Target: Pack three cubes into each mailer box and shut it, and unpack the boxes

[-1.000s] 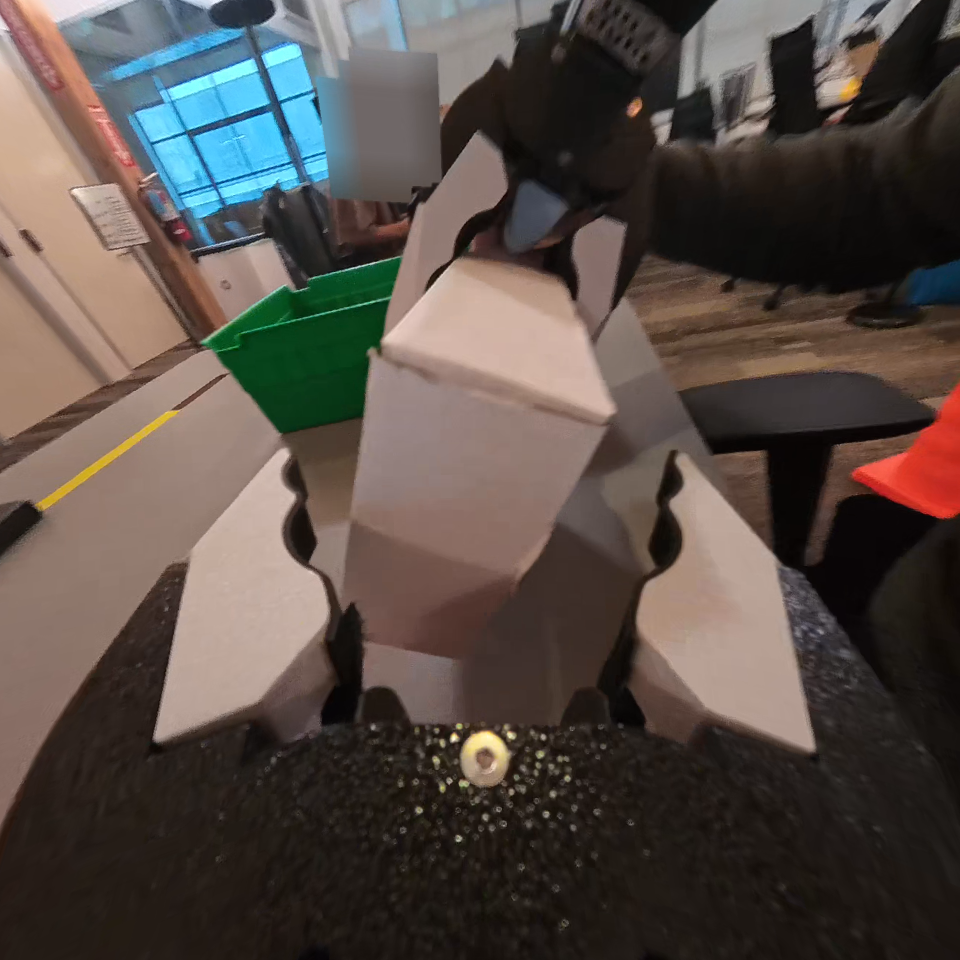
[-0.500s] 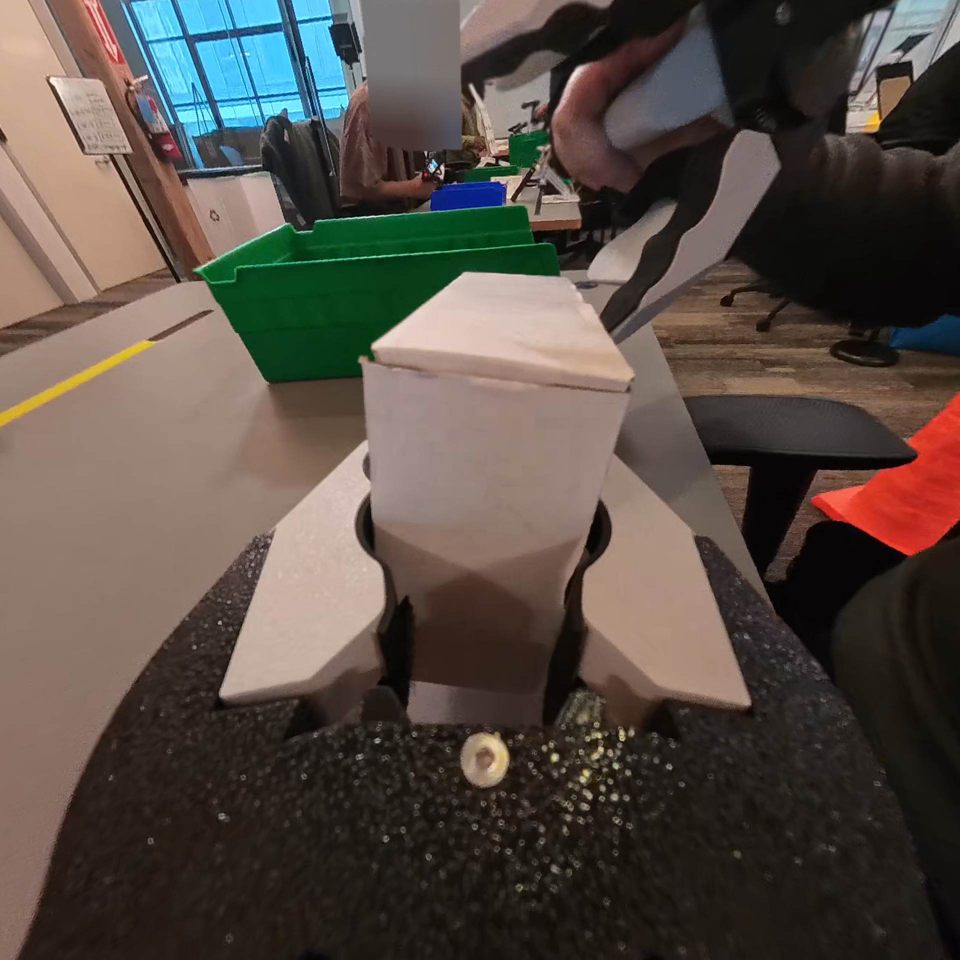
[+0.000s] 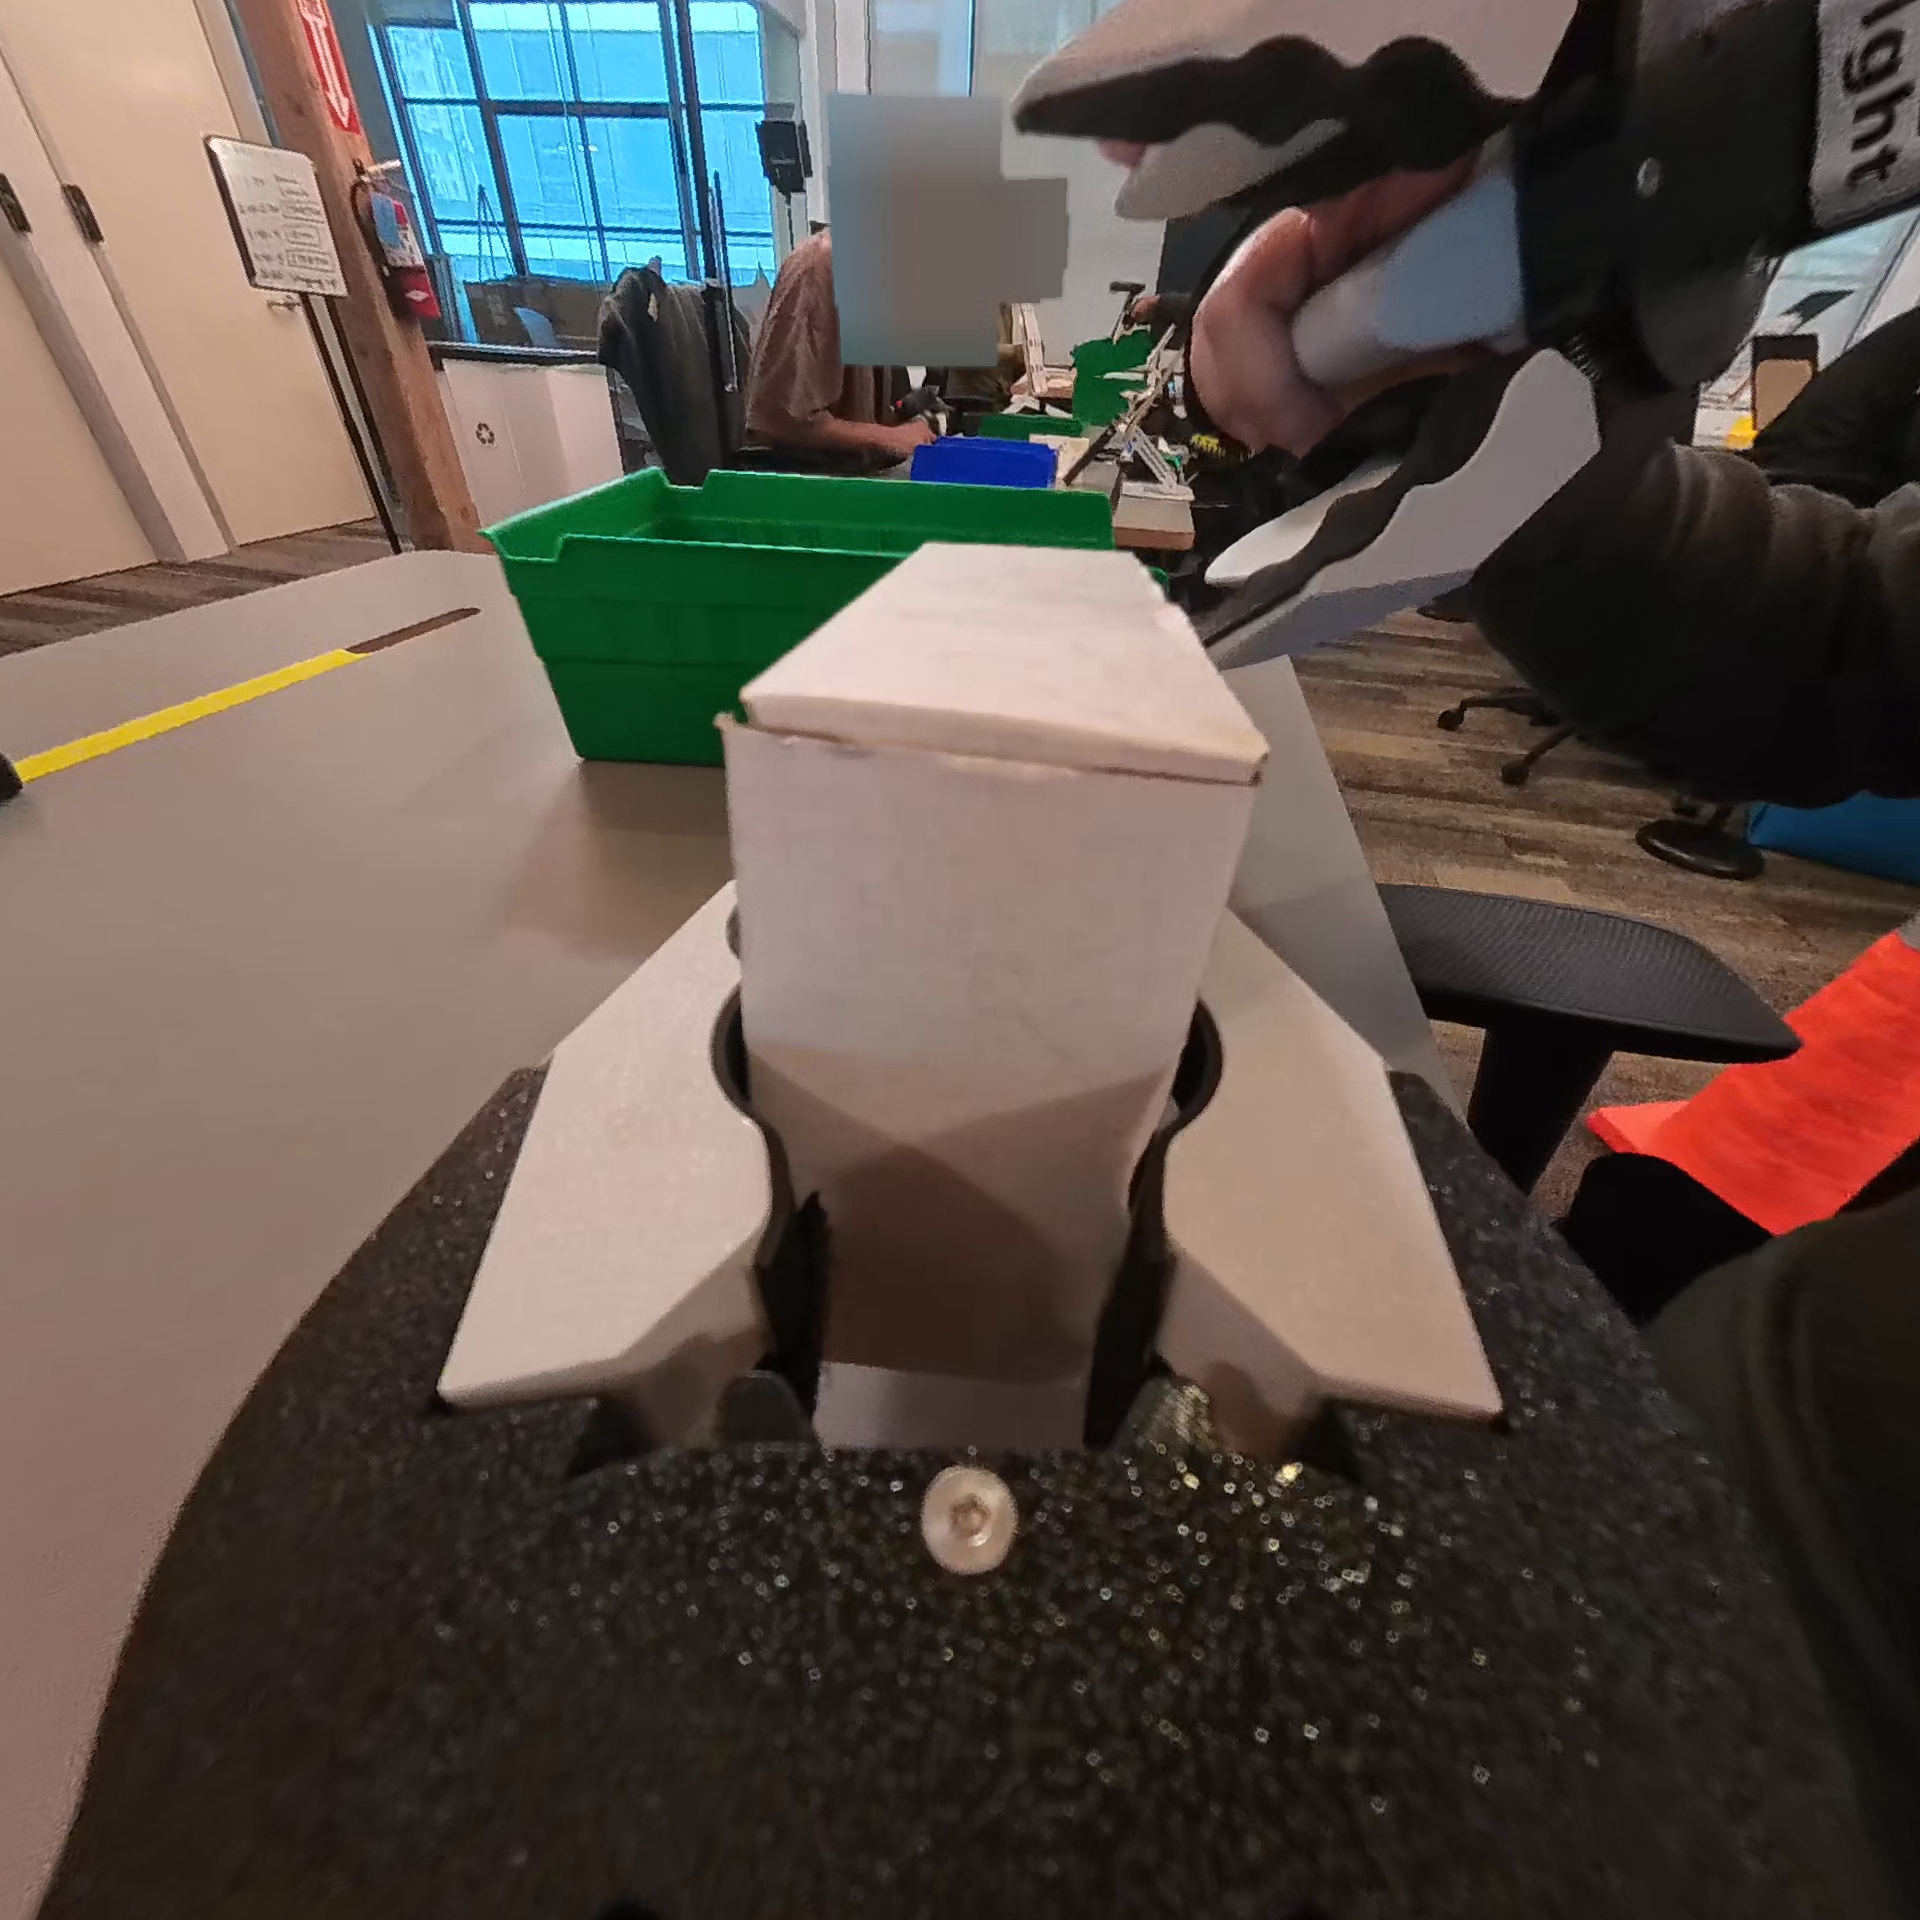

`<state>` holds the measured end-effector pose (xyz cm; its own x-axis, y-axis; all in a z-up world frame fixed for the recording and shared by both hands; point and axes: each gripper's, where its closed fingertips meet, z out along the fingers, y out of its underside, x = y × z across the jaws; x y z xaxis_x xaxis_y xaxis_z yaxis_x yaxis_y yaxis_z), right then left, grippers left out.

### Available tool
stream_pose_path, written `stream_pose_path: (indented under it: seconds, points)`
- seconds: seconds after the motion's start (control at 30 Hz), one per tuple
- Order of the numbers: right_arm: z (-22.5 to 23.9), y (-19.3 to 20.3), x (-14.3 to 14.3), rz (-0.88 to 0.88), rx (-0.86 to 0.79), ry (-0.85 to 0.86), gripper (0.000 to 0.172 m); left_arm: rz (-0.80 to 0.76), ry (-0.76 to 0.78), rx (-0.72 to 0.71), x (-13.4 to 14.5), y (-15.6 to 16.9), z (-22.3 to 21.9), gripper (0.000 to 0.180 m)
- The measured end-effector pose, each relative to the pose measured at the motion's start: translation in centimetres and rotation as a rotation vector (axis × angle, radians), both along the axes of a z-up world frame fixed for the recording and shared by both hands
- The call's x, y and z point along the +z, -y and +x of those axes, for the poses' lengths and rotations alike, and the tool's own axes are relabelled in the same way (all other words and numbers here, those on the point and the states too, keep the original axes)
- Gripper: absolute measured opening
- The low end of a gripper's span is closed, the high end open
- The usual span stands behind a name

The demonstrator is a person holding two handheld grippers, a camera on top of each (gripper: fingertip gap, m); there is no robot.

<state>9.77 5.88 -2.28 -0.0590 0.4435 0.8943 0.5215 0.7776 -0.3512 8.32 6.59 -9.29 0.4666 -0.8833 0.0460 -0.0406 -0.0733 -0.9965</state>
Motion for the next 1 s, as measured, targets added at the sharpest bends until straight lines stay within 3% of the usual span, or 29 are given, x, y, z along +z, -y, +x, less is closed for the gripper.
stream_pose_path:
  seconds: [0.4,0.67,0.77,1.0]
  points:
    - [-0.6,-1.0,-0.2,-0.019,-0.027,0.004,0.073,-0.049,-0.039,0.002,-1.0,-0.2,-0.4,0.074]
    - [-0.9,-1.4,1.6,0.063,-0.119,-0.095,0.077,-0.091,0.021,-0.001,-0.5,-0.4,-0.8,0.073]
    - [-1.3,-1.1,0.6,0.086,-0.105,-0.044,0.067,-0.095,0.012,-0.007,-0.7,-0.3,-0.8,0.073]
    - [-1.5,0.1,-2.0,0.2,-0.022,0.147,0.019,-0.097,0.008,-0.025,-0.8,0.0,-0.5,0.073]
